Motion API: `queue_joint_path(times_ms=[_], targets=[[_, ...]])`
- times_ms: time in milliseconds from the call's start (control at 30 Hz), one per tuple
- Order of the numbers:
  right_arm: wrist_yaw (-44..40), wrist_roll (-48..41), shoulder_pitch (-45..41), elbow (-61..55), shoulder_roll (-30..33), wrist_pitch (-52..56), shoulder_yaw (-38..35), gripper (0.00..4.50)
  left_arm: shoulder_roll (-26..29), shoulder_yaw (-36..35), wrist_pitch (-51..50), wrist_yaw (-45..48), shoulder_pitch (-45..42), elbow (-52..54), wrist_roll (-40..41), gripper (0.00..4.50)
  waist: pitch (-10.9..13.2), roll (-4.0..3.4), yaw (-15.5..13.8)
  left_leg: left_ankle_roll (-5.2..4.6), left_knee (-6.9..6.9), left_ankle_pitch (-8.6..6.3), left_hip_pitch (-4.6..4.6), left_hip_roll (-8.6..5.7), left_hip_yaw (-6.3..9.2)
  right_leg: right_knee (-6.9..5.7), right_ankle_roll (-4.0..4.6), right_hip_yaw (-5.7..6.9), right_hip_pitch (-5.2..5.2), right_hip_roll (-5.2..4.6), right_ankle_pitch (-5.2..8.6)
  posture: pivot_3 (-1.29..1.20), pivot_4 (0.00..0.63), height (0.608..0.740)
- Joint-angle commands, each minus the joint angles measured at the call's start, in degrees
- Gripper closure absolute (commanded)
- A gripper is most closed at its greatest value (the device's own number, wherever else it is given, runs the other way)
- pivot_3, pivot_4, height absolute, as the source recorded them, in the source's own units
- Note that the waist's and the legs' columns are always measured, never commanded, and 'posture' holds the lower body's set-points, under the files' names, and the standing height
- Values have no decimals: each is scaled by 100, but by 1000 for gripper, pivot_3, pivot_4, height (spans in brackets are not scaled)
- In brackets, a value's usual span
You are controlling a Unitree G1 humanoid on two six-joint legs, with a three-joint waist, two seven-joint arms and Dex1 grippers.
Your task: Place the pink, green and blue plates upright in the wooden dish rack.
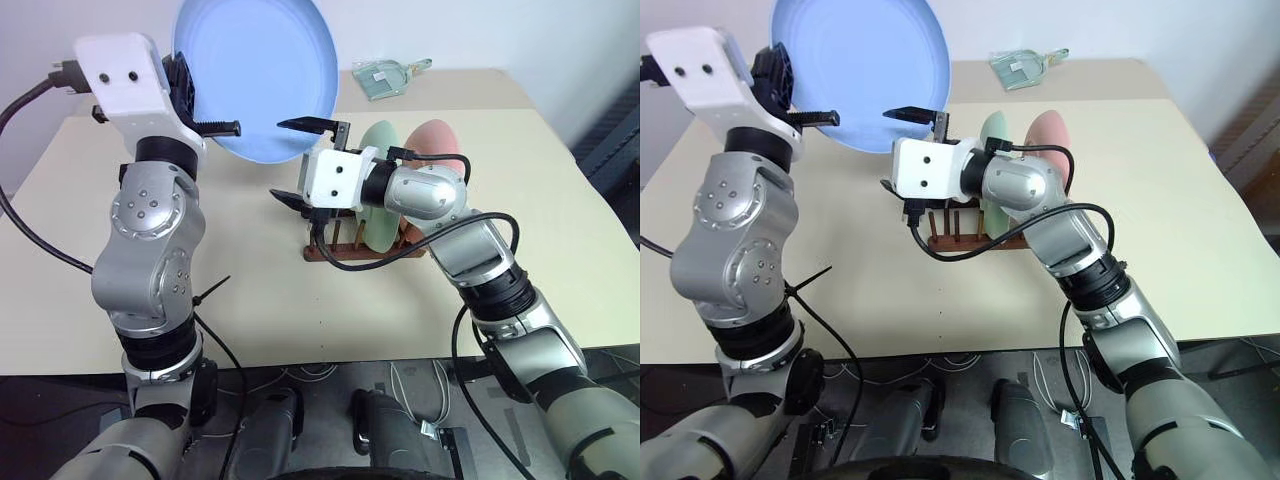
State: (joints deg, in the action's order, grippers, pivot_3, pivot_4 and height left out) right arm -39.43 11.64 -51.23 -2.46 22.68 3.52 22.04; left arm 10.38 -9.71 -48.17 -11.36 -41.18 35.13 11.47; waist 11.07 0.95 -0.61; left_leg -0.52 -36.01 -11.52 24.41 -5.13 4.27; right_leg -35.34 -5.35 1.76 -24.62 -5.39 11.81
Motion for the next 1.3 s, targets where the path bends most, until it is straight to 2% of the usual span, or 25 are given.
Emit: queue_joint_path(times_ms=[33, 67, 167, 400, 933, 1033, 1233, 1267, 1300], targets=[[203, 212, -197, 48, -116, -226, -71, 71, -97, 39, -186, -6, -161, 374, 36, 4500, 0, 0, 3, 1, 0, 1, -1, 0, 0, -1, 0, 0, 0, 1, 0, 0, 150, 740], [222, 255, -203, 90, -136, -266, -74, 71, -139, 29, -236, -5, -170, 399, 52, 4500, 0, 0, 8, 1, 0, 1, -1, 0, 0, -2, 0, -1, 0, 1, 0, 0, 150, 740], [290, 394, -227, 230, -183, -387, -70, 888, -240, 58, -378, 11, -217, 481, 76, 4500, 0, 0, 15, 3, 0, 3, -2, 2, 0, -5, 0, -1, -1, 3, 0, 0, 150, 740], [306, 484, -197, 304, -268, -541, -86, 4471, -317, 23, -547, 37, -248, 523, 65, 4500, 0, 0, 11, 4, 0, 4, -2, 1, 0, -8, 1, -3, -2, 4, 0, 0, 150, 740], [350, 561, -174, 250, -318, -631, -147, 4471, -532, -432, -540, 40, -416, 443, 196, 4500, 0, 0, 10, 5, -1, 5, -3, 1, 0, -9, 0, -3, -1, 4, 0, 0, 150, 740], [362, 558, -174, 239, -325, -645, -158, 4500, -647, -755, -395, 9, -570, 430, 409, 3527, 0, 0, 11, 5, -1, 6, -3, 1, 0, -9, 0, -3, -1, 4, 0, 0, 150, 740], [364, 521, -187, 222, -346, -682, -186, 4500, -908, -1816, 192, -270, -1174, 362, 1138, 364, 1, 1, 14, 6, -2, 6, -3, 2, 0, -9, 1, -3, -2, 4, 0, 0, 150, 740], [360, 505, -189, 217, -351, -695, -193, 4500, -848, -1973, 281, -307, -1239, 325, 1218, 31, 1, 1, 14, 6, -2, 6, -3, 2, 0, -9, 1, -3, -1, 4, 0, 0, 150, 740], [353, 484, -189, 207, -358, -708, -200, 4500, -727, -2072, 379, -290, -1261, 295, 1252, 31, 1, 1, 15, 6, -2, 6, -3, 2, 0, -9, 1, -3, -2, 4, 0, 0, 150, 740]])
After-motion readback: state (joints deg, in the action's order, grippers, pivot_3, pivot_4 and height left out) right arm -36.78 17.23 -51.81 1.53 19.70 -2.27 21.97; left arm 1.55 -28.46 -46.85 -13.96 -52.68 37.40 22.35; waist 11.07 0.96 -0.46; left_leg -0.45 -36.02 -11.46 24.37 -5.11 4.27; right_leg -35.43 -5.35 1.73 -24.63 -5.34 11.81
